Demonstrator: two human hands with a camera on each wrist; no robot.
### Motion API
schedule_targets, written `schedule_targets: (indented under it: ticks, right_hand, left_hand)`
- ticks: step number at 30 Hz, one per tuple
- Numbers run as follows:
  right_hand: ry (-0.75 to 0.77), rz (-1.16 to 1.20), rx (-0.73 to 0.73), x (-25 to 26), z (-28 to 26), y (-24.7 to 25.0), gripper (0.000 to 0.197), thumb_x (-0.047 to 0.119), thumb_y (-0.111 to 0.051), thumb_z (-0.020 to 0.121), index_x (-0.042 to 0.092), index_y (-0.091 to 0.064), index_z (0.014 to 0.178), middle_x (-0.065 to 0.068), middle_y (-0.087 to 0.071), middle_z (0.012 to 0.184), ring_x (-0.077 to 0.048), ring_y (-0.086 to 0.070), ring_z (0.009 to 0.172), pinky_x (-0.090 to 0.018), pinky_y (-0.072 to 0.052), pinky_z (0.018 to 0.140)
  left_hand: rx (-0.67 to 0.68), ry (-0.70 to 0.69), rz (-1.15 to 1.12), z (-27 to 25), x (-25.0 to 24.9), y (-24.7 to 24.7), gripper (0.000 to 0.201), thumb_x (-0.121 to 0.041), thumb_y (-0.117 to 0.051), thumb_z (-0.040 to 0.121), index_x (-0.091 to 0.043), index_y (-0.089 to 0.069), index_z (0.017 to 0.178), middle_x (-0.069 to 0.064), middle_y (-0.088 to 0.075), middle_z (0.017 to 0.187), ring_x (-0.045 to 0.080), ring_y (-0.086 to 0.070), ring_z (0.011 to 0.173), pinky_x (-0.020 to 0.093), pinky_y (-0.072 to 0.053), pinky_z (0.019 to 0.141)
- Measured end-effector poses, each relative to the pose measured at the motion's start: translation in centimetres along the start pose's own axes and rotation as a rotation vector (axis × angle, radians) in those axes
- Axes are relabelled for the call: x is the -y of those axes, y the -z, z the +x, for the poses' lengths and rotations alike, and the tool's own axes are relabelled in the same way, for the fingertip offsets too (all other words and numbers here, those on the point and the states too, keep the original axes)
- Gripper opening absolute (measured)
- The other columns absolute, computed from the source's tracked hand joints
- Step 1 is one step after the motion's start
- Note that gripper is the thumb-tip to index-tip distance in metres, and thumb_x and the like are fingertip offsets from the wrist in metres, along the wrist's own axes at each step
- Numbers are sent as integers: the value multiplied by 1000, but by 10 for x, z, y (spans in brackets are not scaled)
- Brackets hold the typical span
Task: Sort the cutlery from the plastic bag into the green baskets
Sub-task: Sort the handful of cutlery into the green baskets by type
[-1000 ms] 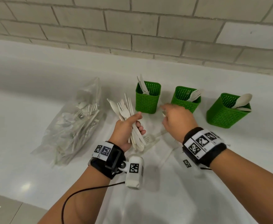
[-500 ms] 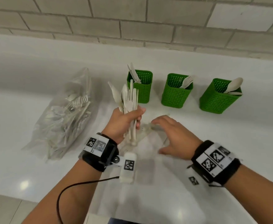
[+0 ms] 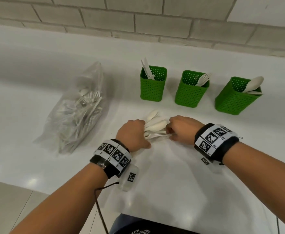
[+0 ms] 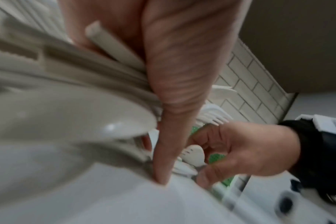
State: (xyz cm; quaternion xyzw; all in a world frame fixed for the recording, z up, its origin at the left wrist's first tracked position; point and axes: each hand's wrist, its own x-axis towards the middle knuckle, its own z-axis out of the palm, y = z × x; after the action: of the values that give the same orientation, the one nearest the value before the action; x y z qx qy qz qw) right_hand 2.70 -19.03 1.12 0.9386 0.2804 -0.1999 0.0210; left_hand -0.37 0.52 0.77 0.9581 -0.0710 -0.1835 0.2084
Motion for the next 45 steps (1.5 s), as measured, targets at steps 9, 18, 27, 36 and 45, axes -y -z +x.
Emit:
schedule_targets:
  ticks: [9,18,27,36,45]
  right_hand:
    - [-215,406,-259,-26,-31,1,41,32,-66,91,12,-49,58,-5,-49,72,-19,-47,67,-30,-35,61]
    - [-124,1249,-504,5,-33,30,21,11,-82,74,-5,-74,84,-18,-73,78,-20,-70,62,-28,-56,59]
    - [-134,1061,-266,2,-41,22,15,-2,-76,71,-2,-66,82,-21,-68,82,-22,-60,70,-50,-54,76]
    - [-203,834,-529,5,-53,-2,53,16,-82,69,23,-67,119,1,-68,113,-17,-62,104,-32,-49,92]
    - [-285,851,-493,-2,-53,-14,47,16,-80,71,20,-66,115,1,-70,108,-14,-65,99,-18,-49,82]
  left_hand:
    - [-67,-18,-697,13,8,17,22,3,-71,74,-16,-68,86,-7,-62,66,6,-58,57,21,-45,55]
    - [-95,-306,-1330,23,-36,10,15,-20,-68,88,-15,-73,101,21,-70,108,37,-67,103,53,-52,93]
    - [-154,-256,-1279,29,-52,-15,28,6,-78,75,-3,-71,101,17,-74,100,31,-71,96,43,-56,86]
    - [-35,-436,-1171,34,-78,-31,46,7,-67,69,-10,-72,111,-1,-74,108,16,-68,106,31,-53,94]
    - [36,-344,-1083,47,-73,-48,41,9,-71,71,-16,-72,103,7,-74,95,14,-70,94,34,-57,83]
